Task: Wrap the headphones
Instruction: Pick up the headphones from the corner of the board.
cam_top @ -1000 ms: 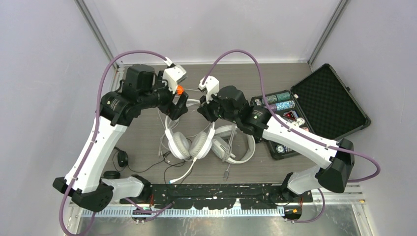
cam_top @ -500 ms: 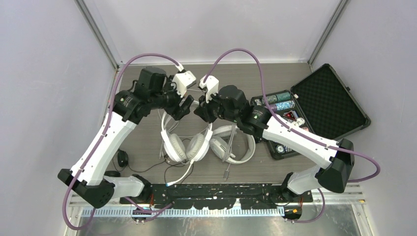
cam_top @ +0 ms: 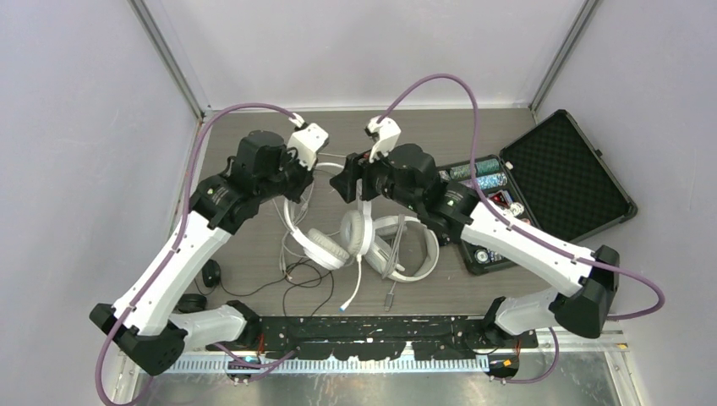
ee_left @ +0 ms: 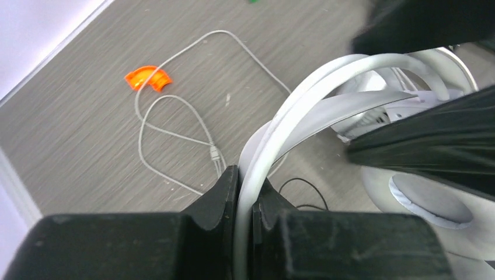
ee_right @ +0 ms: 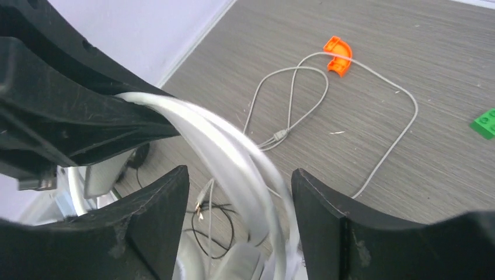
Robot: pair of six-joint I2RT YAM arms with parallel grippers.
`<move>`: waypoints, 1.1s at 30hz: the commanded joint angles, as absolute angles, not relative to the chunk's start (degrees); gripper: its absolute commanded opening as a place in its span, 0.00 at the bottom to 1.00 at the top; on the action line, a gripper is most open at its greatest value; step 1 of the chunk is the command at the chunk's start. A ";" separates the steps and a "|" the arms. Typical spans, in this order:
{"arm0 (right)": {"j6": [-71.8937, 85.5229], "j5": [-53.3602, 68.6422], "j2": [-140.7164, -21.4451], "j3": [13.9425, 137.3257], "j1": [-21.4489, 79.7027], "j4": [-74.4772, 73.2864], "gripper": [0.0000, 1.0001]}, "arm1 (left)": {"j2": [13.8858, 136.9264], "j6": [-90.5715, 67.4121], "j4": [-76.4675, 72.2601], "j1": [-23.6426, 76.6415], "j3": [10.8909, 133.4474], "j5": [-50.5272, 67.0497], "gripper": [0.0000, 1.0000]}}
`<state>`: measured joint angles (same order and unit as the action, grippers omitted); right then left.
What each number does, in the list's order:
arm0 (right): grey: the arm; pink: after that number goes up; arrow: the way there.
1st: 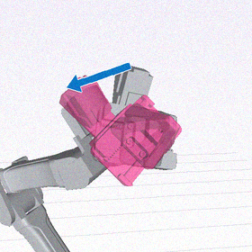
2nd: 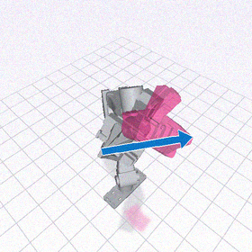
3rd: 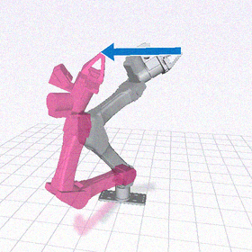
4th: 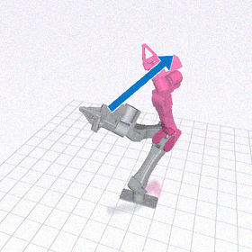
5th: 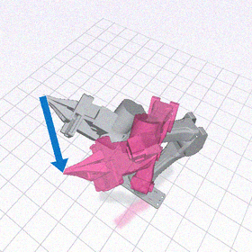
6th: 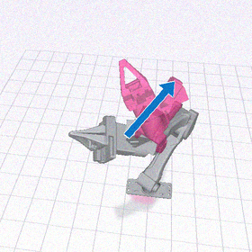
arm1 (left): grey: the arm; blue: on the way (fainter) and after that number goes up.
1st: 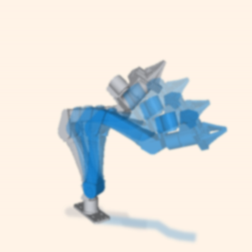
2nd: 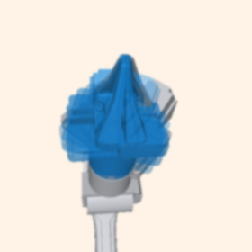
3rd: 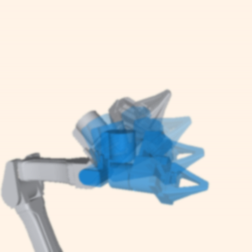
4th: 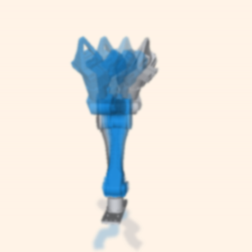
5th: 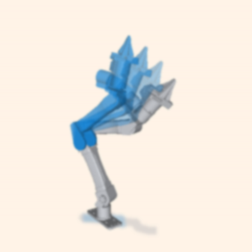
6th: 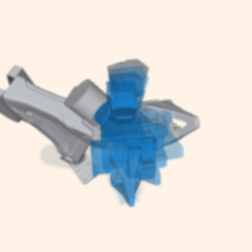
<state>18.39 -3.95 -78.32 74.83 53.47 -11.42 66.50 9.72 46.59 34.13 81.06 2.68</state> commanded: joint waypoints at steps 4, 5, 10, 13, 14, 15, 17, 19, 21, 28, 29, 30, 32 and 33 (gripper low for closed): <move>27.00 -21.02 -73.22 76.75 59.02 -13.52 0.72 | 60.58 -0.53 33.19 33.55 79.41 -17.06 0.00; 26.89 -23.25 -73.40 77.26 59.93 -14.80 0.72 | 60.07 -1.43 32.77 33.56 79.29 -17.88 0.00; 27.26 -26.79 -74.89 77.22 61.31 -16.04 0.72 | 58.39 -4.48 30.79 33.49 78.21 -17.53 0.00; 26.51 -28.29 -76.85 76.74 61.64 -14.85 0.72 | 57.60 -7.32 29.22 33.53 77.22 -14.27 0.00; 25.88 -29.08 -77.34 76.38 61.63 -13.98 0.73 | 57.50 -7.98 29.05 33.53 77.12 -13.34 0.00; 25.03 -29.57 -77.71 75.92 61.69 -12.97 0.73 | 57.48 -8.55 29.09 33.49 77.03 -12.97 0.00; 23.61 -30.31 -78.02 74.77 61.67 -11.02 0.74 | 57.48 -8.95 29.33 33.52 77.07 -12.37 0.00; 22.01 -31.10 -78.25 74.25 61.65 -10.40 0.74 | 57.48 -9.04 30.12 33.55 77.50 -12.55 0.00; 21.40 -32.17 -78.50 73.97 61.69 -10.55 0.75 | 57.36 -9.05 30.56 33.55 77.82 -12.60 0.00; 22.75 -29.82 -77.94 72.13 61.69 -9.39 0.61 | 56.71 -10.42 29.61 33.53 77.67 -13.31 0.00; 22.98 -29.61 -77.76 71.89 61.62 -9.33 0.54 | 56.69 -11.15 29.43 33.57 77.53 -13.29 0.00; 23.08 -29.48 -77.58 71.71 61.67 -9.34 0.44 | 56.70 -11.62 29.40 33.54 77.34 -13.21 0.00; 23.02 -29.25 -77.15 71.63 61.69 -9.55 0.28 | 57.05 -12.96 30.07 33.54 77.14 -12.70 0.00; 22.89 -29.19 -76.82 71.66 61.62 -9.74 0.21 | 57.60 -13.41 31.05 33.51 77.22 -12.45 0.03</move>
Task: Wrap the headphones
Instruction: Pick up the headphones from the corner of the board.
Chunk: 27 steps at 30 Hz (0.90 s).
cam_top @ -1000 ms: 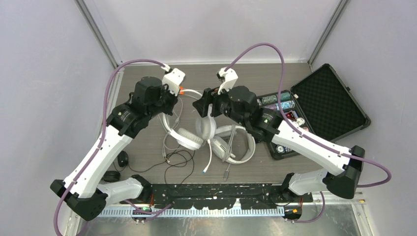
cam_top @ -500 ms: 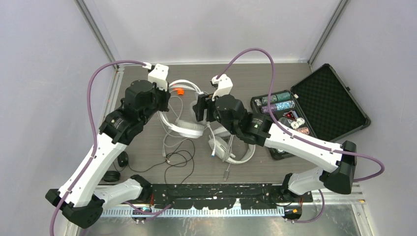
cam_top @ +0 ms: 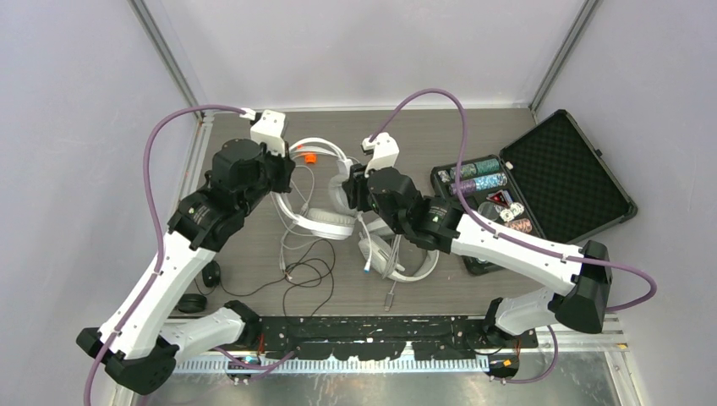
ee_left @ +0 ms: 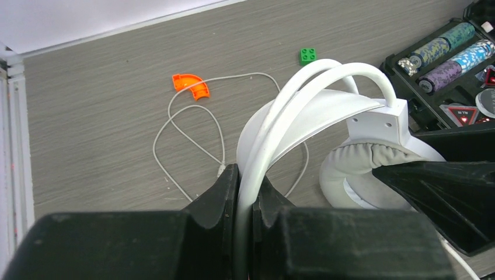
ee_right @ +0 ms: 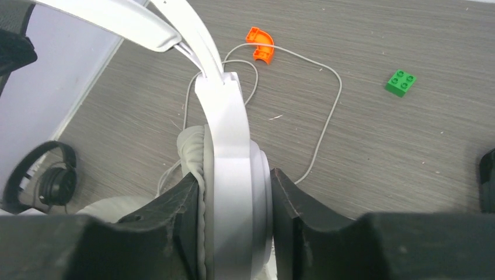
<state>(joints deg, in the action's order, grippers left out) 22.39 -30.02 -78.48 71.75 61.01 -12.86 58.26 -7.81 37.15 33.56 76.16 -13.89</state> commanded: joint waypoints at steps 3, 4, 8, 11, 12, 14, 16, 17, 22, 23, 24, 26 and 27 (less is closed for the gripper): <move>22.20 -28.79 -75.85 72.18 61.69 -10.62 0.06 | 59.06 -14.30 35.56 33.52 78.45 -12.58 0.19; 22.09 -28.75 -75.71 72.49 61.68 -11.18 0.03 | 59.55 -14.22 37.36 33.53 79.11 -12.91 0.24; 22.60 -28.29 -75.89 74.29 61.61 -14.80 0.01 | 61.57 -12.63 44.77 33.55 82.16 -13.99 0.41; 23.78 -27.87 -75.77 74.75 61.61 -16.33 0.01 | 63.29 -10.76 49.63 33.49 84.75 -14.90 0.48; 23.91 -27.79 -75.76 74.79 61.63 -16.48 0.01 | 63.77 -10.05 50.80 33.56 85.41 -15.06 0.50; 24.10 -27.77 -76.17 75.29 61.64 -17.16 0.01 | 64.79 -8.41 52.52 33.56 86.59 -15.21 0.54; 24.12 -27.54 -76.64 75.82 61.61 -17.61 0.01 | 65.67 -6.69 53.31 33.56 87.97 -15.03 0.57; 24.23 -27.44 -76.90 76.01 61.63 -17.78 0.01 | 66.14 -5.81 53.54 33.53 88.48 -14.84 0.58; 24.95 -27.02 -77.65 76.44 61.66 -17.92 0.01 | 68.38 -2.71 55.99 33.49 90.61 -14.00 0.59; 25.11 -26.92 -77.69 76.38 61.64 -17.94 0.01 | 68.91 -2.46 56.87 33.55 90.83 -13.78 0.60; 25.18 -26.89 -77.69 76.39 61.68 -17.95 0.01 | 69.27 -2.33 57.47 33.57 90.95 -13.74 0.61; 25.29 -26.89 -77.70 76.23 61.63 -17.93 0.01 | 70.02 -2.05 58.20 33.57 91.05 -13.70 0.61; 25.31 -26.89 -77.70 76.13 61.62 -17.89 0.01 | 70.33 -1.95 58.45 33.55 91.13 -13.75 0.61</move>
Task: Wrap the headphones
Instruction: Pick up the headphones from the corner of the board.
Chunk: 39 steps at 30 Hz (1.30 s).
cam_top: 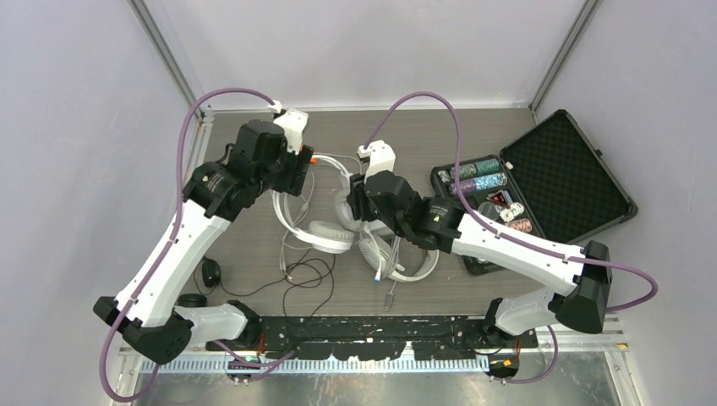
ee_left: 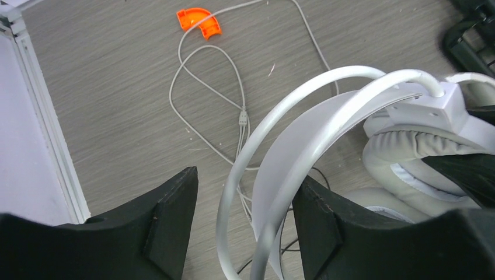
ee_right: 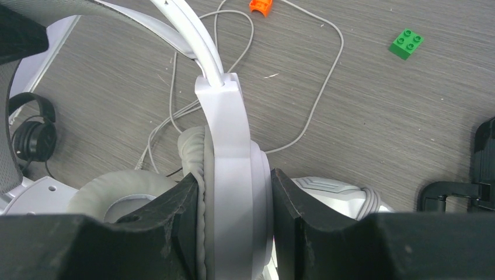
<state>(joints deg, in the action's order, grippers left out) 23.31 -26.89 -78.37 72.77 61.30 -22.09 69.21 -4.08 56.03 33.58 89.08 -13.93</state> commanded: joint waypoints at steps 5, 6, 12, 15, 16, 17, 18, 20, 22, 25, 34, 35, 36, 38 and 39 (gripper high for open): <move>25.27 -26.81 -78.02 76.27 61.66 -17.84 0.01 | 71.66 -1.64 58.62 33.51 91.08 -13.84 0.58; 25.31 -26.76 -78.11 76.31 61.62 -17.84 0.01 | 71.92 -1.66 58.62 33.56 91.01 -14.15 0.57; 25.58 -26.02 -78.91 76.32 61.62 -17.73 0.01 | 72.74 -1.37 58.52 33.61 90.54 -15.09 0.27; 25.86 -25.15 -78.89 76.01 61.64 -17.67 0.14 | 72.33 -1.62 57.54 33.59 89.92 -16.29 0.05; 25.97 -24.86 -78.64 75.84 61.57 -17.78 0.21 | 72.03 -1.62 57.08 33.61 89.58 -16.94 0.01; 26.13 -24.41 -78.27 75.65 61.46 -17.92 0.29 | 71.75 -1.52 56.50 33.64 89.18 -17.98 0.00; 26.45 -23.73 -77.84 75.57 61.33 -18.37 0.36 | 71.46 -1.48 55.96 33.65 88.67 -19.72 0.00; 26.82 -21.47 -76.75 75.50 60.34 -19.99 0.50 | 71.11 -1.03 55.30 33.53 88.30 -24.19 0.00; 26.94 -20.13 -75.41 75.29 59.81 -21.50 0.56 | 71.34 -0.80 55.49 33.44 89.12 -30.55 0.00; 26.72 -18.96 -72.85 74.16 59.43 -23.55 0.66 | 71.01 -0.79 55.24 32.44 91.92 -35.12 0.00; 28.13 -19.93 -63.47 67.47 59.14 -27.82 0.71 | 70.11 1.74 52.21 22.18 100.80 -37.58 0.00; 28.04 -19.95 -62.95 66.41 59.15 -28.20 0.71 | 70.32 2.21 52.21 21.05 102.13 -38.56 0.00; 28.13 -20.18 -62.71 65.28 59.13 -28.85 0.71 | 70.46 2.60 52.09 20.08 103.57 -39.87 0.00; 28.45 -21.04 -62.65 62.87 59.13 -30.06 0.73 | 70.09 3.49 51.60 17.75 106.08 -41.49 0.00; 28.86 -21.25 -62.74 61.55 59.13 -30.54 0.76 | 69.75 3.73 51.11 16.85 107.15 -41.83 0.00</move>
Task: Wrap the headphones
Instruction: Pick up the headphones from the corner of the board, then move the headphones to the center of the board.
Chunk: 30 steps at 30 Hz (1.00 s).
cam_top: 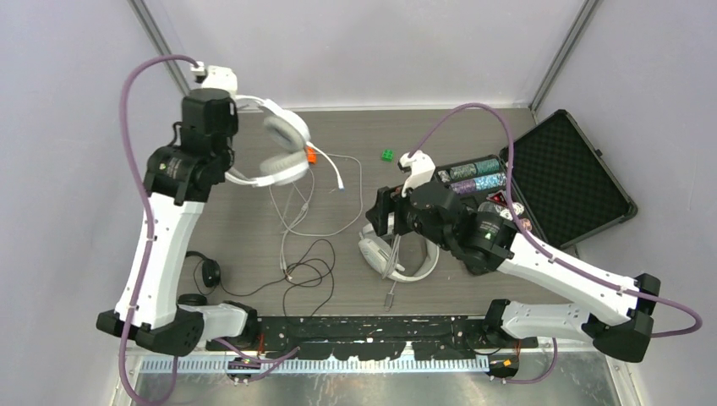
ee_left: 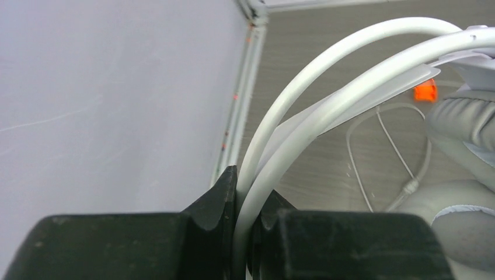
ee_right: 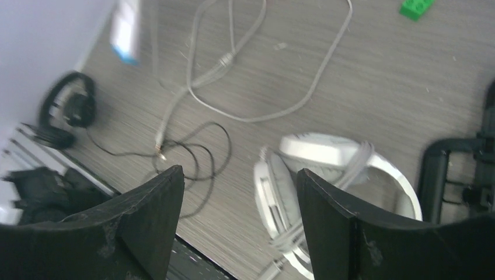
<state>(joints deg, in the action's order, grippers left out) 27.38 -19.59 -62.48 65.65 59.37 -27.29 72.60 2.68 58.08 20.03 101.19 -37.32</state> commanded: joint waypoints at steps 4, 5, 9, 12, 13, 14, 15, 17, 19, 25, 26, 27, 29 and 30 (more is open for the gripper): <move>32.50 -20.04 -64.08 56.61 59.23 -30.80 0.79 | 69.18 2.99 51.87 15.91 111.25 -38.29 0.00; 33.24 -19.80 -64.60 55.45 59.43 -30.19 0.80 | 69.13 2.56 52.58 15.92 111.75 -36.27 0.00; 35.11 -24.33 -67.50 53.37 62.37 -31.52 0.82 | 67.42 1.18 54.29 15.99 108.63 -32.68 0.00; 35.90 -27.29 -69.40 52.63 64.94 -32.36 0.83 | 64.59 0.31 53.06 15.96 102.09 -30.04 0.00; 36.05 -27.92 -70.14 52.47 65.60 -32.39 0.83 | 63.79 0.27 52.67 15.96 100.19 -29.46 0.00; 36.60 -28.63 -70.98 52.26 66.13 -32.59 0.83 | 63.00 0.26 52.39 15.96 98.58 -29.01 0.00; 37.01 -29.68 -71.65 52.21 66.56 -33.06 0.83 | 62.47 0.31 52.16 15.99 97.03 -28.77 0.00; 37.43 -31.24 -72.83 52.13 66.99 -33.25 0.83 | 61.78 0.25 51.96 15.95 94.86 -28.52 0.00; 37.54 -31.35 -73.87 51.70 67.02 -32.20 0.83 | 61.46 0.26 51.94 15.92 93.36 -27.54 0.00; 33.44 -29.89 -77.38 48.01 66.92 -21.49 0.82 | 60.12 1.06 50.28 15.91 89.49 -30.57 0.00; 32.07 -29.90 -77.77 47.68 66.91 -20.06 0.81 | 60.04 1.37 50.11 15.91 89.36 -31.26 0.00; 30.52 -29.59 -77.94 46.95 66.78 -18.44 0.80 | 60.06 1.47 50.21 15.91 89.57 -31.44 0.00; 27.28 -28.39 -77.88 45.40 66.18 -14.71 0.75 | 60.35 1.32 50.95 15.91 90.38 -31.09 0.00; 25.78 -27.68 -77.85 44.71 65.48 -13.36 0.71 | 60.45 1.09 51.19 15.91 90.77 -30.77 0.00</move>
<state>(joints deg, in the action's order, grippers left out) 31.94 -27.70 -78.11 46.52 66.81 -23.38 62.52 2.55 56.93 15.99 88.55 -29.98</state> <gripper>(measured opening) 0.770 0.101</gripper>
